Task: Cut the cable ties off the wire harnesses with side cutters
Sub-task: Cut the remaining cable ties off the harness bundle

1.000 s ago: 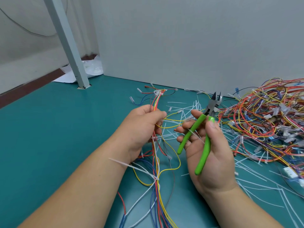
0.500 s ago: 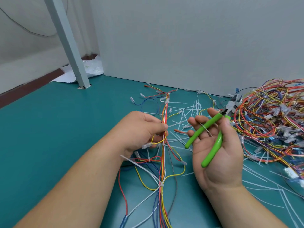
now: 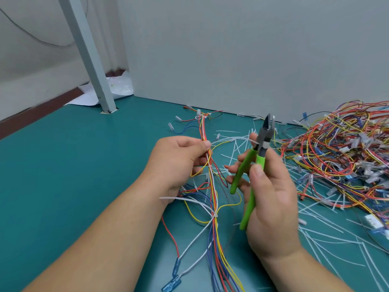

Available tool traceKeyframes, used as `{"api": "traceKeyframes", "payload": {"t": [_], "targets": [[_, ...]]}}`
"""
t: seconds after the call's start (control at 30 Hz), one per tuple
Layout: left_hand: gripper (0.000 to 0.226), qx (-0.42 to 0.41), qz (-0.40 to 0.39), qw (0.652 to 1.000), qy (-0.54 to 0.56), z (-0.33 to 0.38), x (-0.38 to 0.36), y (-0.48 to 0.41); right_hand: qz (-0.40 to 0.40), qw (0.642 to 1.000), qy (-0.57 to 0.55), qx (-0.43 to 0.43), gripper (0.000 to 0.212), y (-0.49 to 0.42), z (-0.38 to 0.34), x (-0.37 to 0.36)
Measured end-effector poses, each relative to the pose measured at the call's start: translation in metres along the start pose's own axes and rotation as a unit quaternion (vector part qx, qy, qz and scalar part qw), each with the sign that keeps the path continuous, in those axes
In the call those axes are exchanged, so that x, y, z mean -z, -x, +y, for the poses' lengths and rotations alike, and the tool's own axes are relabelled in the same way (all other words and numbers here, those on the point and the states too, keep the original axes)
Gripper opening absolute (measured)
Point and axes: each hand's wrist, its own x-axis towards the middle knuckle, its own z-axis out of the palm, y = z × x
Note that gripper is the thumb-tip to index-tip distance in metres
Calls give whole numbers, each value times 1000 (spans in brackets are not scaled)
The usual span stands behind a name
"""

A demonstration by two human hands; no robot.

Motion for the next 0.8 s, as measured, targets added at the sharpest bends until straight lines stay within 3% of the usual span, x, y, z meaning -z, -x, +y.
{"api": "traceKeyframes", "payload": {"t": [0.13,0.27,0.5,0.67,0.8], "targets": [[10,2,11,1000,11,0,1,0,46,995,-40,84,40,3,-5,-2],[10,8,17,999,27,1,1,-1,33,994,-15,102,34,3,-4,0],[17,-19,-18,998,52,2,-1,-1,-8,996,80,-37,28,-3,4,1],[19,-25,-53,997,59,2,-3,1,-42,988,118,-90,46,-5,9,3],[15,-31,-36,996,70,3,-3,1,-79,984,117,-104,57,-2,8,2]]}}
